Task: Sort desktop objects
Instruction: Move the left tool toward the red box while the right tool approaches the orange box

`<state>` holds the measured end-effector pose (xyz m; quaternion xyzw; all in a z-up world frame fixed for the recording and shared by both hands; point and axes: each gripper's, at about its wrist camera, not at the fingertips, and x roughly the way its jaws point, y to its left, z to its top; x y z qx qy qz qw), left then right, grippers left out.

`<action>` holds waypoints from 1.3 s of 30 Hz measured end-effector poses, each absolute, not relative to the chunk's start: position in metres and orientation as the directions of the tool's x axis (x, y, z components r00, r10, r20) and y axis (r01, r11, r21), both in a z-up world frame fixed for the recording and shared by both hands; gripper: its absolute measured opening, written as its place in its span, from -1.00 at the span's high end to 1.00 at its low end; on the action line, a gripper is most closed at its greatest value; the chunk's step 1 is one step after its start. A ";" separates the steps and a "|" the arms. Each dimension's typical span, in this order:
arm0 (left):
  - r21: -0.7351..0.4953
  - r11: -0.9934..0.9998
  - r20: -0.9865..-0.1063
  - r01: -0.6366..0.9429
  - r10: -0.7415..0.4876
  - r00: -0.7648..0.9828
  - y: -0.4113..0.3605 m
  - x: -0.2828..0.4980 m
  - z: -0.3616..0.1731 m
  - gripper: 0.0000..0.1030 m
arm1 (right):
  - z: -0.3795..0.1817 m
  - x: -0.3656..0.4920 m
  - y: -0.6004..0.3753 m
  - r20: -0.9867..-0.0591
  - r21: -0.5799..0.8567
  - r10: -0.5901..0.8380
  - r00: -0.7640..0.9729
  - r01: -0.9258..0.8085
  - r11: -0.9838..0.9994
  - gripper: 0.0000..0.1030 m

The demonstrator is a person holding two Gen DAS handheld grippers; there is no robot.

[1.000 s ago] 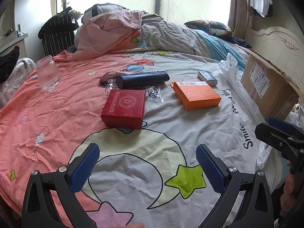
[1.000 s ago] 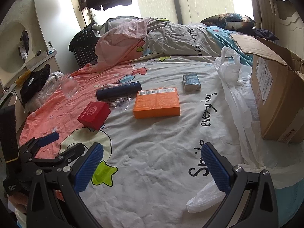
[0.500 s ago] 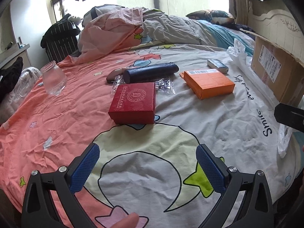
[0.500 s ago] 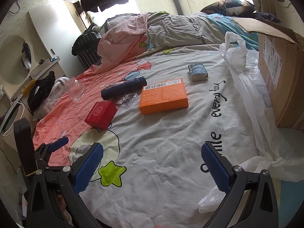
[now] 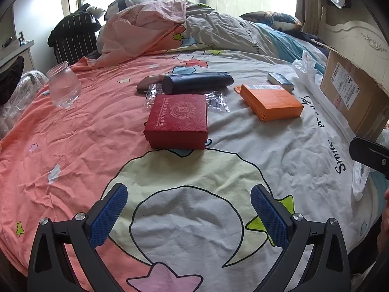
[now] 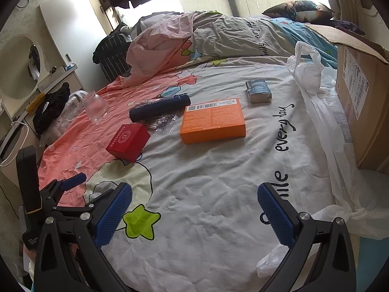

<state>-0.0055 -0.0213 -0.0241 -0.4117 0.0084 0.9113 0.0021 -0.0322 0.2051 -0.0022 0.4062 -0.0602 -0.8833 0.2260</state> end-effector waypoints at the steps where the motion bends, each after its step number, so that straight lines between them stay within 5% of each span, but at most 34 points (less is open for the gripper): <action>1: 0.012 -1.000 -0.746 -0.021 0.005 -0.666 -0.020 -0.005 -0.023 -1.00 | -0.002 -0.033 0.204 -0.693 0.284 -0.444 -0.568 0.350 -0.893 -1.00; 22: -0.150 -0.989 -0.781 -0.001 0.119 -0.613 -0.030 -0.016 -0.025 -1.00 | -0.002 -0.043 0.189 -0.717 0.212 -0.402 -0.569 0.371 -0.904 -0.99; 39: 0.024 -0.999 -0.788 0.024 -0.034 -0.615 -0.035 -0.042 -0.026 -1.00 | 0.008 -0.076 0.149 -0.736 0.152 -0.406 -0.542 0.453 -0.879 -1.00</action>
